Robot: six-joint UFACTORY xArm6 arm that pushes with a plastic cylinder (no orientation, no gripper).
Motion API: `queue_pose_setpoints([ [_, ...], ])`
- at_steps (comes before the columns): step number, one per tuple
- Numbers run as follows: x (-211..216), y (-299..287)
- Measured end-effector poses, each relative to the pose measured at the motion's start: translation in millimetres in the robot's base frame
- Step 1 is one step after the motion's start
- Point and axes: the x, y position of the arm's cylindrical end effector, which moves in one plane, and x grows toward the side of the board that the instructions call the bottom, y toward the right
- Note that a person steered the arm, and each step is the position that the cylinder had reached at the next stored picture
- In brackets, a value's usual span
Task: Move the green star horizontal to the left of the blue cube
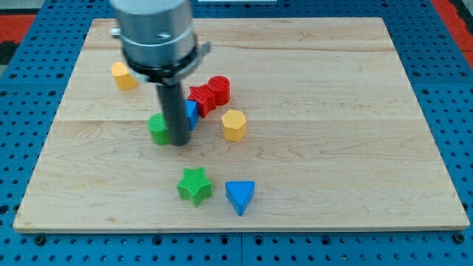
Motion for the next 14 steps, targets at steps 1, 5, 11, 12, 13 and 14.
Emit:
queue_pose_setpoints([
  [1, -27, -43],
  [5, -15, 32],
  [11, 81, 66],
  [12, 81, 57],
  [13, 86, 75],
  [14, 113, 72],
])
